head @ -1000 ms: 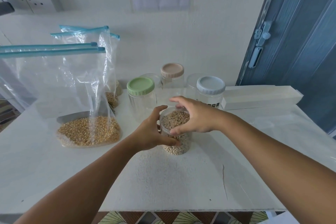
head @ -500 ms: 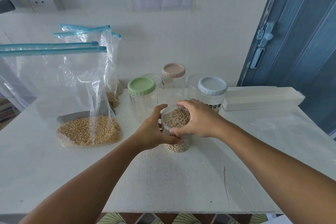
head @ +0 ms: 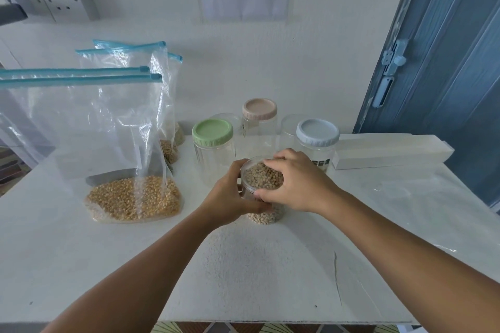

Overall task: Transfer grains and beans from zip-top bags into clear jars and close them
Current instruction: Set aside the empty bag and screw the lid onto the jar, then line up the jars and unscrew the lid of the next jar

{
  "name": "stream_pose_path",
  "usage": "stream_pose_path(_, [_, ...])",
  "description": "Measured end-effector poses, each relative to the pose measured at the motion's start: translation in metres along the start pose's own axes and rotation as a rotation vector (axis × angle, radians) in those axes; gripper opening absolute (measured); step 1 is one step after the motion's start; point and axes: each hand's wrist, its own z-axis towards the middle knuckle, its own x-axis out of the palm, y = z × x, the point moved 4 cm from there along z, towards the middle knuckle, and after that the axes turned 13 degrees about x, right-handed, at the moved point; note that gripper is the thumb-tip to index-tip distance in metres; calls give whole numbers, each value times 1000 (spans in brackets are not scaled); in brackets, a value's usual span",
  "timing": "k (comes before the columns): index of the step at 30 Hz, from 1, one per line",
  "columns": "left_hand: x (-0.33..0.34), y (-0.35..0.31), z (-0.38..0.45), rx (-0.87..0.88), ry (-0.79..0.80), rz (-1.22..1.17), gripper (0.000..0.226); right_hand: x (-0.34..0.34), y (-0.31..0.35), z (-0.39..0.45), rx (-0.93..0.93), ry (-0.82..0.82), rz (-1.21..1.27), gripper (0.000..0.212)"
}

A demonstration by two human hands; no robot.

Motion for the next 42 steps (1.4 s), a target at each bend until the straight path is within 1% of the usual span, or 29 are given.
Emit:
stream_pose_path(4, [0, -1, 2, -2, -70, 16, 96, -1, 6, 7, 2, -12, -111, 79])
stream_pose_path(9, [6, 2, 1, -17, -190, 29, 89, 3, 10, 21, 26, -63, -186, 75])
stream_pose_path(11, [7, 2, 5, -26, -211, 22, 84, 4, 13, 29, 22, -57, -225, 73])
stream_pose_path(14, [6, 1, 15, -43, -230, 14, 70, 4, 16, 42, 36, -28, -250, 72])
stream_pose_path(16, [7, 2, 21, -48, -245, 17, 67, 3, 17, 52, 51, -14, -253, 71])
stream_pose_path(25, [10, 5, 26, -77, -293, 66, 71, 4, 15, 66, 42, 1, -256, 68])
stream_pose_path(27, [7, 2, 22, -100, -282, 81, 76, 3, 16, 64, 33, -26, -236, 63])
stream_pose_path(29, [0, 0, 12, -136, -278, 119, 81, -3, 23, 61, -4, -113, -173, 60])
stream_pose_path(30, [-6, 0, 6, -140, -290, 149, 77, -8, 29, 59, -38, -162, -123, 61])
stream_pose_path(32, [-21, -4, -7, -95, -361, 208, 57, -19, 46, 58, -100, -219, 2, 65])
stream_pose_path(34, [-38, -9, -19, -27, -471, 289, 40, -27, 64, 64, -116, -192, 140, 68])
stream_pose_path(35, [-47, -11, -24, 8, -524, 336, 40, -28, 72, 70, -107, -148, 202, 68])
stream_pose_path(36, [-56, -12, -27, 35, -566, 374, 45, -28, 79, 76, -94, -92, 250, 69])
stream_pose_path(38, [-73, -8, -27, 46, -607, 384, 67, -24, 91, 87, -69, 7, 271, 77])
stream_pose_path(40, [-83, -4, -19, 20, -564, 342, 92, -18, 95, 95, -52, 63, 219, 91])
stream_pose_path(42, [-92, 0, -9, -11, -483, 308, 114, -14, 100, 100, -39, 111, 184, 106])
